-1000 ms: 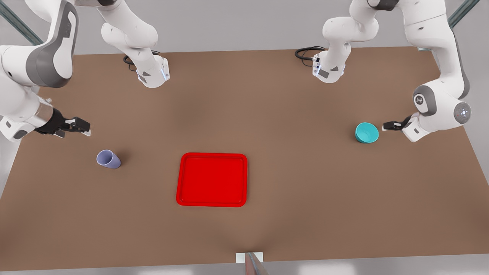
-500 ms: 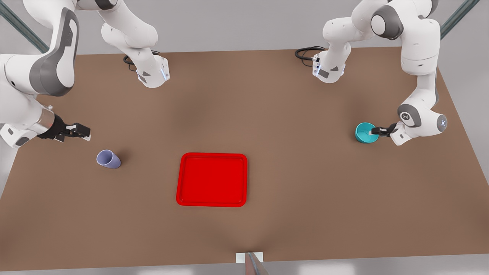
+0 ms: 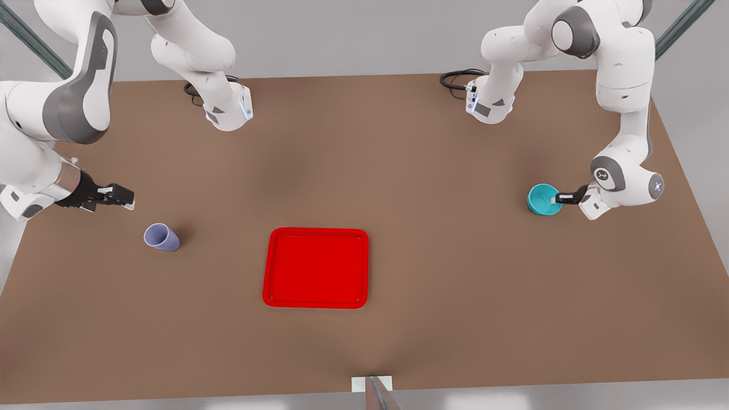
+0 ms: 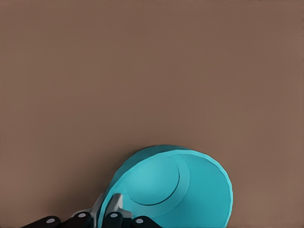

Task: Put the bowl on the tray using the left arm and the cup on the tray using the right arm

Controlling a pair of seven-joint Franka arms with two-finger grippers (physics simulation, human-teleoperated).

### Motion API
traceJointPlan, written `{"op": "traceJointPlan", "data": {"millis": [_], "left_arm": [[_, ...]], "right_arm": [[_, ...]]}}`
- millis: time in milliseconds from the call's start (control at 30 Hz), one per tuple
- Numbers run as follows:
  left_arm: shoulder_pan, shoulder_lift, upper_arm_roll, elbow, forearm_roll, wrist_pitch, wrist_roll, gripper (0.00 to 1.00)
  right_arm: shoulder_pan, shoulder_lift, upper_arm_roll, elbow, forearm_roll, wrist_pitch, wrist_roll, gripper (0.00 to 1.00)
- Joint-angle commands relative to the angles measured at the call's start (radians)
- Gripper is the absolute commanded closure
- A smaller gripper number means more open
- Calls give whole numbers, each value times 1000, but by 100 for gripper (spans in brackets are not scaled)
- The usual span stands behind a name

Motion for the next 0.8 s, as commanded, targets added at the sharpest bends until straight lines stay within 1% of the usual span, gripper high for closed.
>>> {"op": "traceJointPlan", "data": {"millis": [0, 33, 67, 100, 133, 167, 200, 267, 367, 433, 500, 533, 600, 633, 700, 767], "left_arm": [[-5, -12, -1, 5, -19, -10, -6, 79], [-60, -48, 1, 65, -66, -109, -46, 79], [-104, -58, 1, 98, -70, -121, -75, 79], [-184, -71, -1, 143, -70, -121, -115, 79], [-275, -66, 1, 195, -68, -121, -208, 79], [-348, -39, -24, 273, -66, -121, -360, 79], [-404, 15, -44, 359, -62, -126, -510, 79], [-474, 158, -107, 598, -37, -176, -879, 79], [-646, 291, -116, 783, -25, -176, -1368, 79], [-660, 324, -199, 838, -59, -155, -1497, 79], [-663, 403, -209, 941, -157, -155, -1532, 79], [-663, 420, -243, 954, -169, -139, -1529, 79], [-674, 506, -275, 1074, -189, -116, -1586, 79], [-690, 512, -274, 1083, -232, -96, -1594, 79], [-712, 537, -274, 1099, -240, -50, -1607, 79], [-740, 549, -274, 1099, -240, -55, -1609, 79]], "right_arm": [[1, 0, 0, 0, 0, 0, -1, 0], [1, 0, 0, 0, 0, 0, -1, 0], [-1, 0, 0, 0, 0, 0, -1, 0], [-1, 0, 0, 0, 0, 0, -1, 0], [-1, 0, 0, 0, 0, 0, -1, 0], [1, 0, 0, 0, 0, 0, -1, 0], [-1, 0, 0, 0, 0, 0, -1, 0], [-1, 0, 0, 0, 0, 0, -1, 0], [-2, 0, 0, 0, 0, 0, -1, 0], [-2, 0, 0, 0, 0, 0, -1, 0], [-4, 0, 0, 0, 0, 0, -1, 0], [-4, 5, 0, 0, 0, 0, -1, 0], [-4, 6, -2, 0, 0, 0, -1, 0], [-2, 5, -1, 0, 0, -2, -1, 0], [-2, 5, 0, 0, 0, -2, -1, 0], [-2, 5, -2, 0, 0, -2, -1, 0]]}}
